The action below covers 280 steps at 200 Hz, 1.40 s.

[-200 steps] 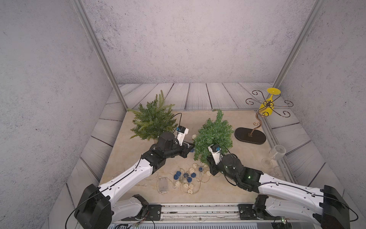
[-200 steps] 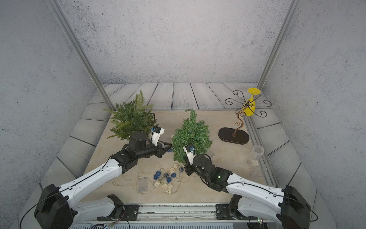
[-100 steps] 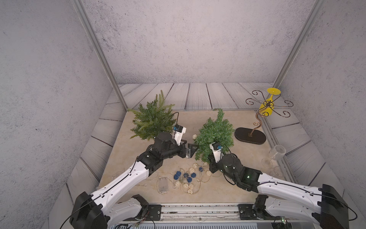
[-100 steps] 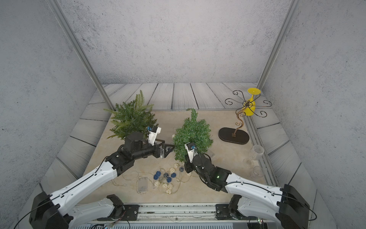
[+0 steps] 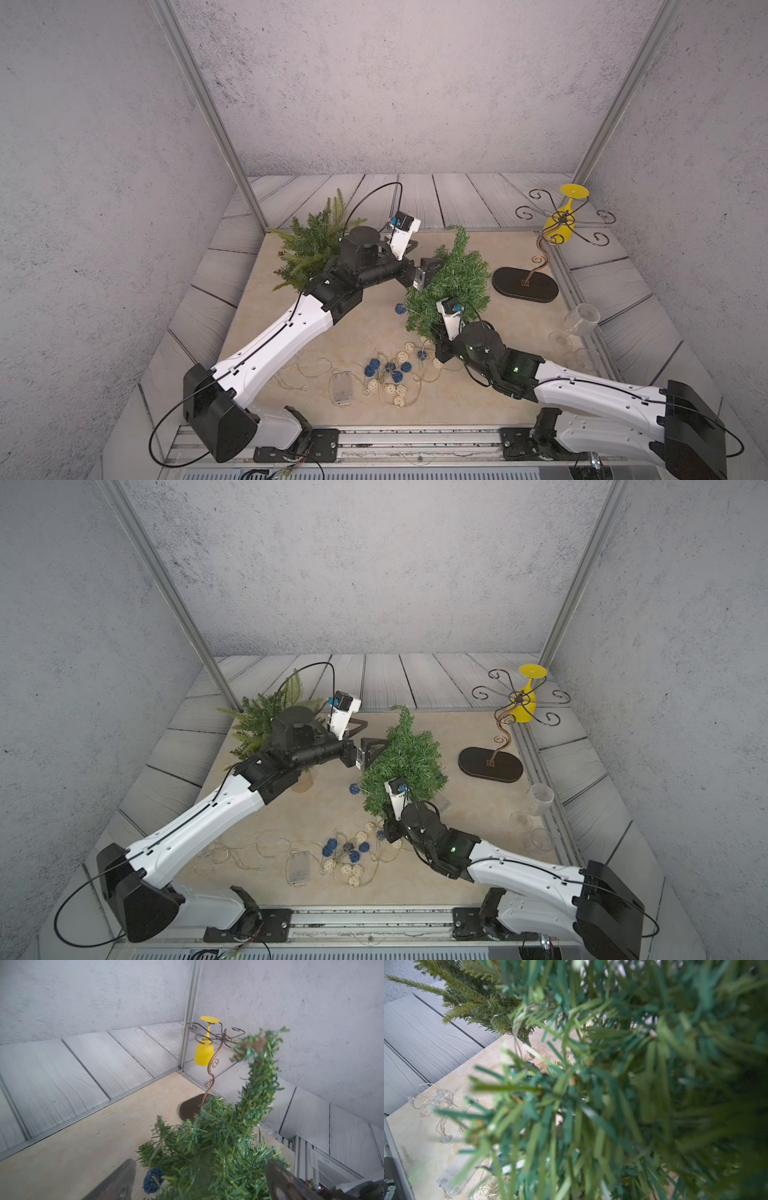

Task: Wrap string light around the christmas tree
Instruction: Wrap the light string around the Christmas tree.

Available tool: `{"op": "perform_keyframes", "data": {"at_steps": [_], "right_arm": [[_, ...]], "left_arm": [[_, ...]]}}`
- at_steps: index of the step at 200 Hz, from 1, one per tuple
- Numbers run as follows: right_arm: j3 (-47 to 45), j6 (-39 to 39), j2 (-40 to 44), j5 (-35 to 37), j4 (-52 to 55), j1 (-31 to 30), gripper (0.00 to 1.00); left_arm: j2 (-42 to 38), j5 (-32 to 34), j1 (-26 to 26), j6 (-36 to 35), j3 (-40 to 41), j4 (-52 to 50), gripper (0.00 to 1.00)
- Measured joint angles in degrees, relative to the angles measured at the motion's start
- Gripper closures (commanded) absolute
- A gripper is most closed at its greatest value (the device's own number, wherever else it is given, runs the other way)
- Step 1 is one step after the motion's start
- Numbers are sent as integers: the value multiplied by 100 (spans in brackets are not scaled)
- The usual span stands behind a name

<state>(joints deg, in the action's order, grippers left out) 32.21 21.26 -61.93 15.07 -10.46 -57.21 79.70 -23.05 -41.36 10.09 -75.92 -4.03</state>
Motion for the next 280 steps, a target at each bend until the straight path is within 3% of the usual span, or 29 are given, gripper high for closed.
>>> {"op": "perform_keyframes", "data": {"at_steps": [45, 79, 100, 107, 161, 280], "right_arm": [[9, 0, -17, -42, -7, 0, 100], [9, 15, -9, -133, -11, 0, 100], [-9, 17, 74, -129, 2, 0, 100], [-20, 13, 131, -114, 42, 2, 100], [24, -245, 765, 94, 962, 15, 100], [693, -691, 1329, 1016, 2522, 501, 100]], "left_arm": [[330, -184, -492, -529, -17, 323, 3], [688, 0, -553, -811, -352, 367, 46], [780, 201, -553, -1014, -328, 435, 91], [776, 258, -549, -1113, -304, 442, 100], [717, 326, -516, -1727, -302, 310, 100], [636, -435, -103, -2315, -334, 26, 100]]}}
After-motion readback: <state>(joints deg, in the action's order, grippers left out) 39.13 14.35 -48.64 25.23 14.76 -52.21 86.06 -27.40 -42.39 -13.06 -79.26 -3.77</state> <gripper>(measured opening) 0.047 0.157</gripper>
